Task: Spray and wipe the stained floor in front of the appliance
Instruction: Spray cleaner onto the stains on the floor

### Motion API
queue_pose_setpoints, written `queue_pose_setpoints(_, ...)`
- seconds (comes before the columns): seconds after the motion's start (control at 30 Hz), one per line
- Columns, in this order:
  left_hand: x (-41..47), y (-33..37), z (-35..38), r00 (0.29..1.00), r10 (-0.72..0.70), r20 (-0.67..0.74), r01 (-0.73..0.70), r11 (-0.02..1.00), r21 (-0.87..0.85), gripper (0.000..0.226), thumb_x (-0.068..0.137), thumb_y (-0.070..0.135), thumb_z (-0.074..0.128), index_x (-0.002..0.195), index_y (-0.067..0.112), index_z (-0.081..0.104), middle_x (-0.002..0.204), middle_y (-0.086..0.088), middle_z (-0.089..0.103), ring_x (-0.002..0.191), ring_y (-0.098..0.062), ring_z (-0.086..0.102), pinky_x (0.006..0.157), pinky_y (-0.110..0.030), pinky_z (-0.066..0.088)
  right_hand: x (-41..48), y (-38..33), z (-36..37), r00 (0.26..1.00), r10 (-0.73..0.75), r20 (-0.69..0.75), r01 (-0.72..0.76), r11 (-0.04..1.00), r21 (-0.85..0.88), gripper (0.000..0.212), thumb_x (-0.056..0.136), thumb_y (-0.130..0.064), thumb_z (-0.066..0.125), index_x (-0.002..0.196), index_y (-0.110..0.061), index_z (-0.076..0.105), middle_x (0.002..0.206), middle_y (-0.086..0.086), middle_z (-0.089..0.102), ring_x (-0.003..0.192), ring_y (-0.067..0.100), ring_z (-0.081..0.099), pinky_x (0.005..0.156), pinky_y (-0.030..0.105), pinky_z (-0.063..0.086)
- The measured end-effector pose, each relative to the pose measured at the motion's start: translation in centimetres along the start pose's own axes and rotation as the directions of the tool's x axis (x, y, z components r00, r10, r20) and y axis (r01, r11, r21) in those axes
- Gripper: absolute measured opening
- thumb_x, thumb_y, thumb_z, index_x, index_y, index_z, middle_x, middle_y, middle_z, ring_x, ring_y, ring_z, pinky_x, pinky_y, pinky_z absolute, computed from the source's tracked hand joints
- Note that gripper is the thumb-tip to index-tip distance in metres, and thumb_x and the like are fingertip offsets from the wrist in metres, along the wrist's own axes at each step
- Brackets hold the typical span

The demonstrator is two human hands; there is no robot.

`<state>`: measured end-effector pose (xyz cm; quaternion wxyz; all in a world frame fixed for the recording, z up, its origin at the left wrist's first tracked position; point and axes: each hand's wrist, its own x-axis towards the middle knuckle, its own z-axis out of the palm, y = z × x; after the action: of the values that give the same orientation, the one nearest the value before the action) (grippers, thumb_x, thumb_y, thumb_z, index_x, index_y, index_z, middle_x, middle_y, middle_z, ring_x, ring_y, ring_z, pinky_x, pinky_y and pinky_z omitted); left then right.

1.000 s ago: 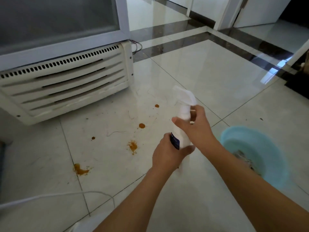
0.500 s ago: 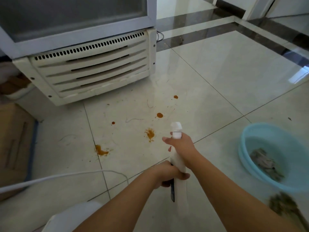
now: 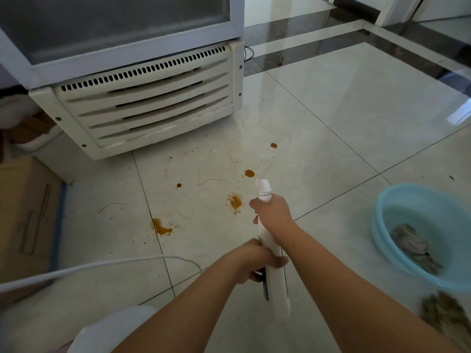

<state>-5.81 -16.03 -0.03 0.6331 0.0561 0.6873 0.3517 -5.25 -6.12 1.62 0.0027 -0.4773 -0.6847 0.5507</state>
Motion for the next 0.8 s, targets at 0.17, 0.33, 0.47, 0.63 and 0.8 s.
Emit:
queue_pose_setpoints(0.17,0.0,0.2,0.3,1.000,-0.005,0.002,0.005,1.000,0.017,0.051,0.077,0.015,0.075,0.121,0.012,0.050,0.120,-0.010,0.062,0.112,-0.031,0.059,0.098,-0.049,0.050,0.0,0.3,-0.2,0.999,-0.011,-0.037,0.011,1.000,0.017,0.009,0.087,-0.023,0.057,0.088,-0.014,0.057,0.077,0.008,0.065,0.054,0.010,0.058,0.060,0.026,0.042)
queue_pose_setpoints(0.33,0.4,0.6,0.6,1.000,0.002,-0.001,-0.002,1.000,0.026,0.060,0.076,0.016,0.075,0.129,0.012,0.046,0.126,-0.012,0.059,0.116,-0.033,0.057,0.100,-0.052,0.048,0.3,0.4,-0.6,0.997,0.002,-0.080,0.002,0.999,0.047,0.017,0.085,-0.023,0.056,0.093,-0.009,0.062,0.086,0.016,0.071,0.053,0.009,0.056,0.057,0.025,0.040)
queue_pose_setpoints(0.47,0.5,0.4,0.8,1.000,-0.014,0.005,0.014,1.000,0.016,0.056,0.079,0.015,0.073,0.128,0.012,0.046,0.125,-0.012,0.060,0.115,-0.033,0.058,0.100,-0.050,0.048,0.5,0.5,-0.5,0.999,0.015,-0.046,-0.013,0.999,0.043,0.013,0.084,-0.021,0.056,0.088,-0.010,0.061,0.082,0.011,0.066,0.053,0.010,0.060,0.060,0.026,0.042)
queue_pose_setpoints(0.63,-0.1,-0.1,0.0,0.999,-0.038,0.004,0.038,0.997,-0.061,0.053,0.080,0.012,0.071,0.128,0.010,0.046,0.124,-0.014,0.059,0.116,-0.035,0.057,0.100,-0.051,0.048,0.4,0.1,0.9,0.999,-0.006,0.040,0.006,1.000,0.018,0.009,0.084,-0.019,0.057,0.086,-0.011,0.060,0.077,0.004,0.063,0.055,0.014,0.062,0.067,0.030,0.046)
queue_pose_setpoints(0.8,-1.1,-2.5,-1.9,0.998,-0.065,-0.005,0.063,0.980,-0.188,0.057,0.080,0.014,0.071,0.131,0.007,0.046,0.127,-0.016,0.059,0.117,-0.038,0.057,0.100,-0.053,0.047,0.0,-0.3,4.6,0.985,0.018,0.173,-0.017,1.000,-0.004,0.013,0.080,-0.017,0.060,0.087,-0.007,0.063,0.075,0.009,0.063,0.051,0.017,0.062,0.061,0.029,0.049)
